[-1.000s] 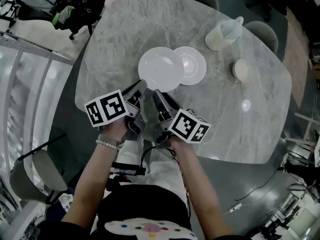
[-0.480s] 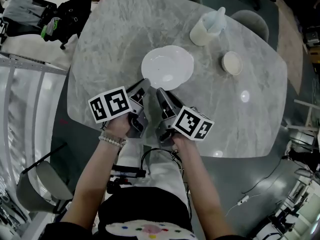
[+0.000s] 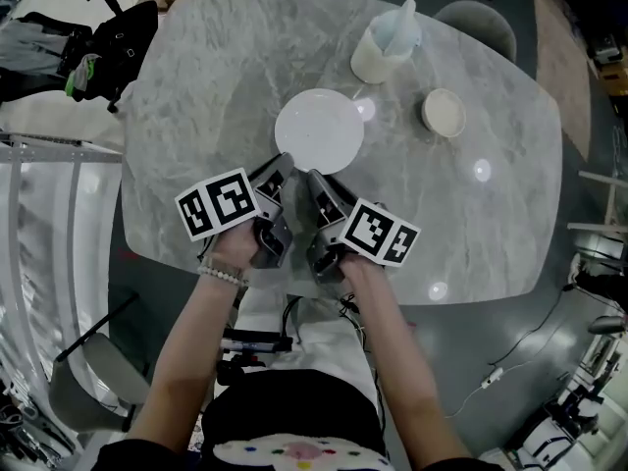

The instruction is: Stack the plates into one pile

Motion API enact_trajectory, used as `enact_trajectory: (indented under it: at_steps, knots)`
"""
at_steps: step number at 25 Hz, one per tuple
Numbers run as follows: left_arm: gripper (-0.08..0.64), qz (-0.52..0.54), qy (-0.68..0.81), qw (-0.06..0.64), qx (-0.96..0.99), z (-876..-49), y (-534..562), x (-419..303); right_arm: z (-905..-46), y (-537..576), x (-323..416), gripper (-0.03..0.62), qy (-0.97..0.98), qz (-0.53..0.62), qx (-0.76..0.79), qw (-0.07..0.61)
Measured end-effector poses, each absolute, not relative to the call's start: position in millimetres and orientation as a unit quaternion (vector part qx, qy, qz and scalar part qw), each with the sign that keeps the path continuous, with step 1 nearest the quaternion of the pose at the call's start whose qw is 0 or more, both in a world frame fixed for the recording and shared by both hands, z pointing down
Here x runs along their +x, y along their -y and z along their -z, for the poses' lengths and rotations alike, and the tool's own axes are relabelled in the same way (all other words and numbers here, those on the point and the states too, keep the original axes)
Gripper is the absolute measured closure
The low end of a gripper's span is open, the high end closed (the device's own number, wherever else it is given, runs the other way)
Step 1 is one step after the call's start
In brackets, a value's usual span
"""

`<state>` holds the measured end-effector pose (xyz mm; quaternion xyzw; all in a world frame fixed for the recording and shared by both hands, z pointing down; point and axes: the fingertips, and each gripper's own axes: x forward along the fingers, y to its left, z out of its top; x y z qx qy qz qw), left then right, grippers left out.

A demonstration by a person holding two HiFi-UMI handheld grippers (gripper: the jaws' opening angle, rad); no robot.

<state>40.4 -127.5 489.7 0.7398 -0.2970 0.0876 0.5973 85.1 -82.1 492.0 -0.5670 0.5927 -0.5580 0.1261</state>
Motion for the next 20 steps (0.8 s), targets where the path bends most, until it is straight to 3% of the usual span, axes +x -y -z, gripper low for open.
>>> enact_trajectory:
  at_steps: [5, 7, 18, 20]
  knots:
    - [0.513, -0.095, 0.304, 0.588, 0.744, -494, 133, 50, -498, 85, 90, 0.469, -0.598, 0.567, -0.556, 0.108]
    - [0.518, -0.100, 0.307, 0.581, 0.747, -495, 136, 52, -496, 85, 89, 0.407, -0.606, 0.569, -0.545, 0.106]
    - [0.515, -0.121, 0.315, 0.562, 0.755, -501, 143, 52, -478, 49, 102, 0.428, -0.622, 0.540, -0.558, 0.102]
    - [0.473, -0.124, 0.304, 0.561, 0.760, -499, 143, 54, -478, 41, 103, 0.428, -0.621, 0.537, -0.563, 0.091]
